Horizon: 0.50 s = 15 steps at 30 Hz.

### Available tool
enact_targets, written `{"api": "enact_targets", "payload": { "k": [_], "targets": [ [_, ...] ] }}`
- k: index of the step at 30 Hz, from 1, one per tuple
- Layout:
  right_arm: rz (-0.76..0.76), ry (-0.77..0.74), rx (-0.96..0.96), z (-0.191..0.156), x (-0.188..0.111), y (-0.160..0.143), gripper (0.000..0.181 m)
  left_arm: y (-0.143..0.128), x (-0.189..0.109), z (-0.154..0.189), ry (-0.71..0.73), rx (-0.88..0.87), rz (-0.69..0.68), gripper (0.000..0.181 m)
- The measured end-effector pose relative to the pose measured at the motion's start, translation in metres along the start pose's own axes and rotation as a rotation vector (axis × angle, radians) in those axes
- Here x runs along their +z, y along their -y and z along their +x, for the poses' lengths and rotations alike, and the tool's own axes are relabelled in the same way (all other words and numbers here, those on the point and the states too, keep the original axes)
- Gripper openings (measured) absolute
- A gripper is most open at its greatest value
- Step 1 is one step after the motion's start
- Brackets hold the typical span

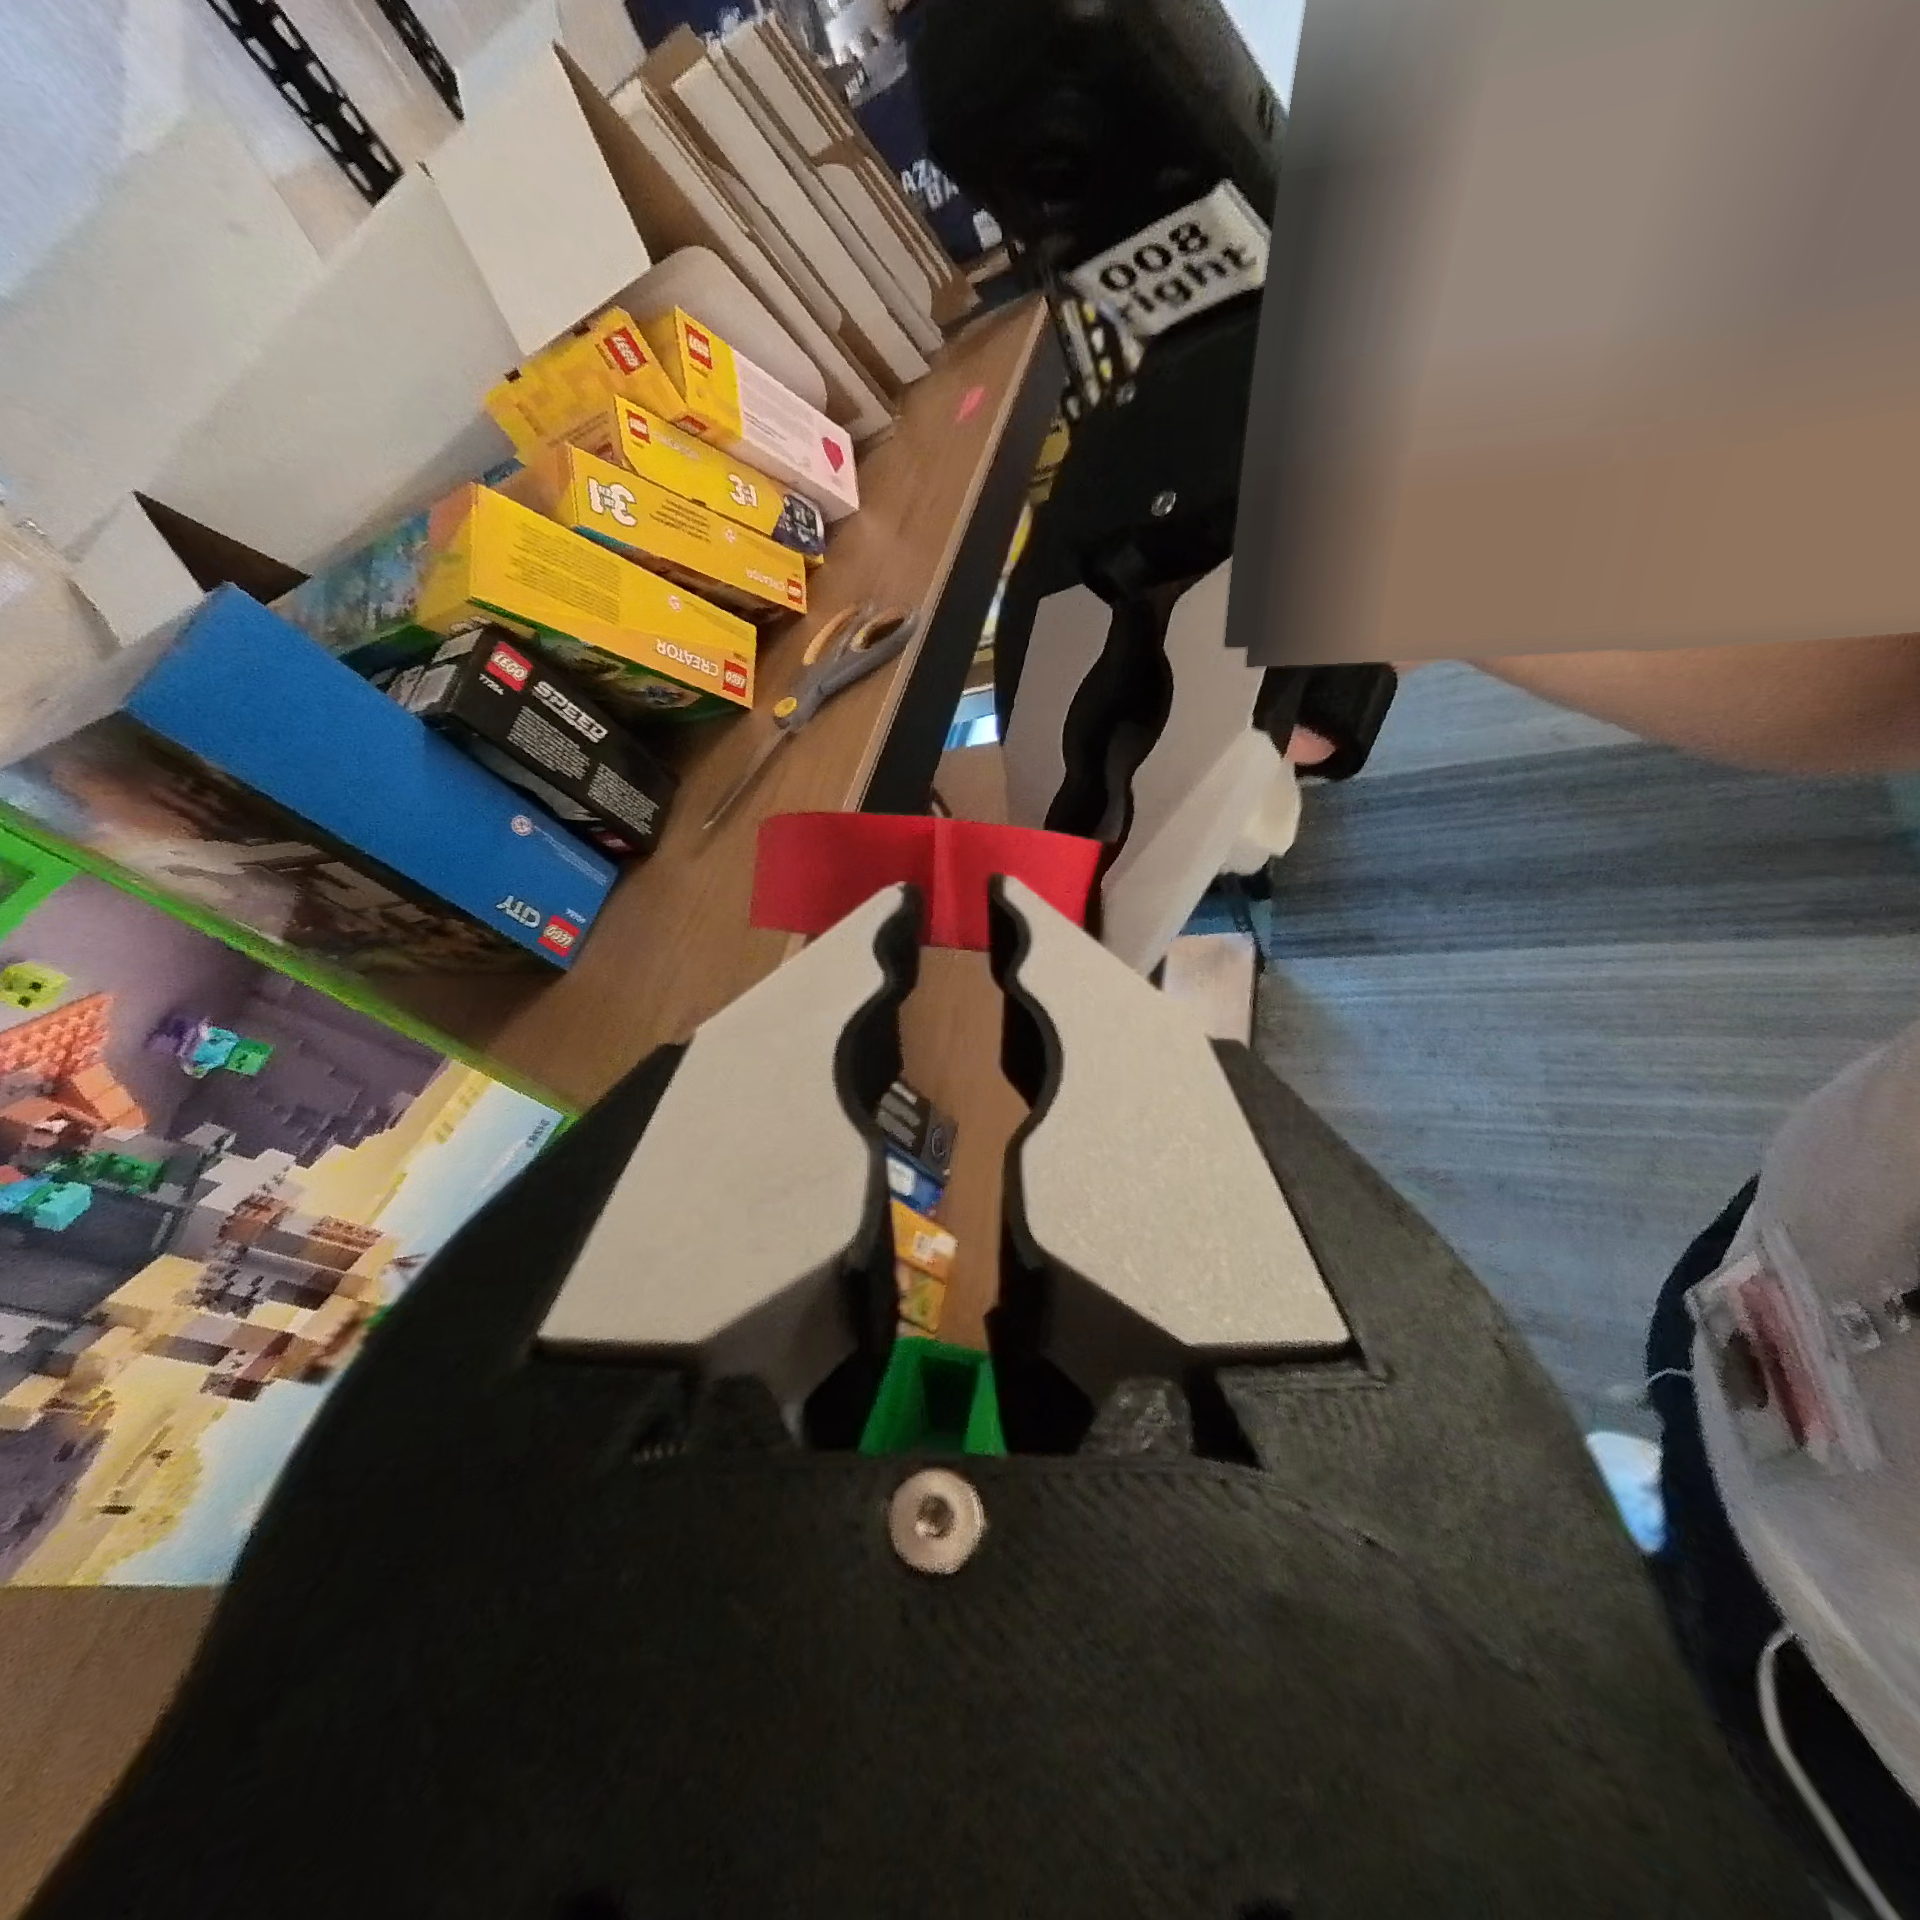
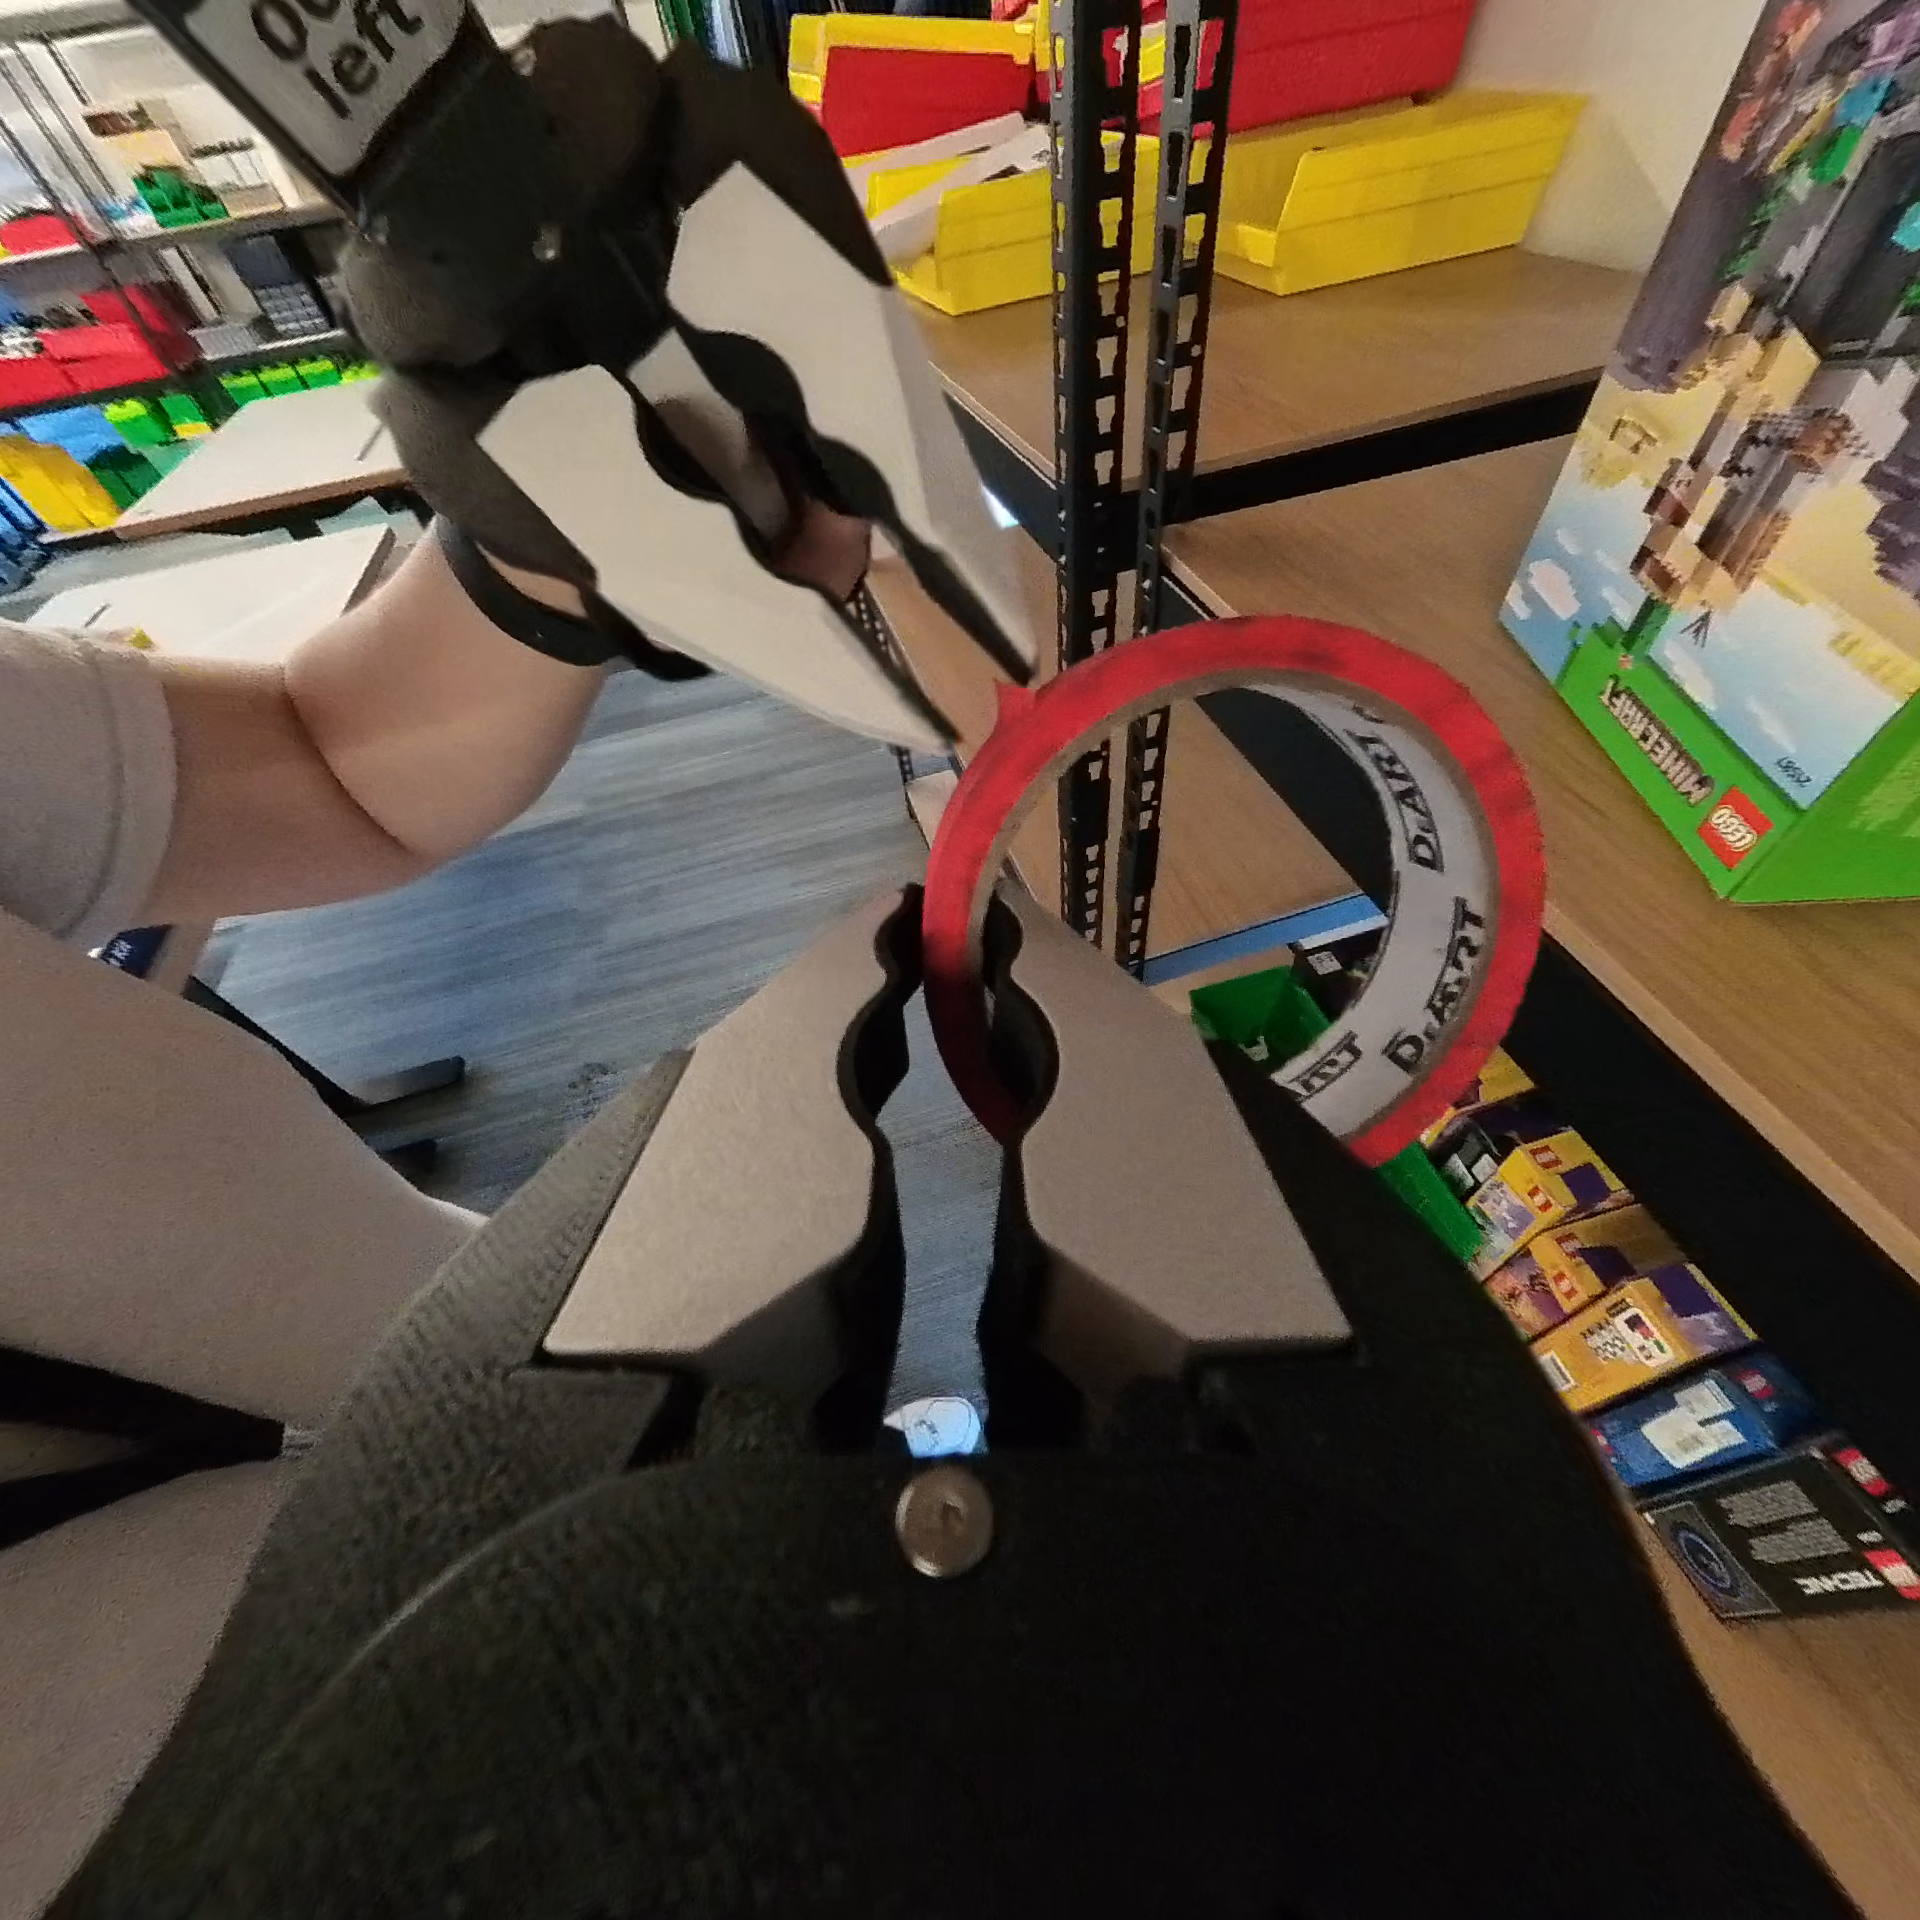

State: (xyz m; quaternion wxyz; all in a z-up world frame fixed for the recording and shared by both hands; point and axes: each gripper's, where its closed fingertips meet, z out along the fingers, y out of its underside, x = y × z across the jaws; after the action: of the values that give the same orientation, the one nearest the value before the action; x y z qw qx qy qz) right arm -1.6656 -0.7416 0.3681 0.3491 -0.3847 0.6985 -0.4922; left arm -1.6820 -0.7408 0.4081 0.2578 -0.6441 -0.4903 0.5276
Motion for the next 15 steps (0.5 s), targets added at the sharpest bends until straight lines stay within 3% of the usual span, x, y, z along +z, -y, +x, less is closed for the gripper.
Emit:
{"api": "enact_targets", "payload": {
  "k": [3, 7, 15],
  "targets": [
    [-0.005, 0.004, 0.011, 0.002, -0.001, -0.003, 0.009, -0.004, 0.006, -0.004, 0.044, 0.061, -0.009, 0.0],
    [0.0, 0.013, 0.036, 0.007, -0.004, -0.008, 0.009, -0.006, 0.013, -0.003, 0.036, 0.049, -0.003, 0.0],
    [0.061, 0.137, 0.323, 0.019, 0.0, -0.013, 0.009, -0.015, 0.024, -0.009, 0.066, 0.071, -0.06, 0.0]
  ]
}}
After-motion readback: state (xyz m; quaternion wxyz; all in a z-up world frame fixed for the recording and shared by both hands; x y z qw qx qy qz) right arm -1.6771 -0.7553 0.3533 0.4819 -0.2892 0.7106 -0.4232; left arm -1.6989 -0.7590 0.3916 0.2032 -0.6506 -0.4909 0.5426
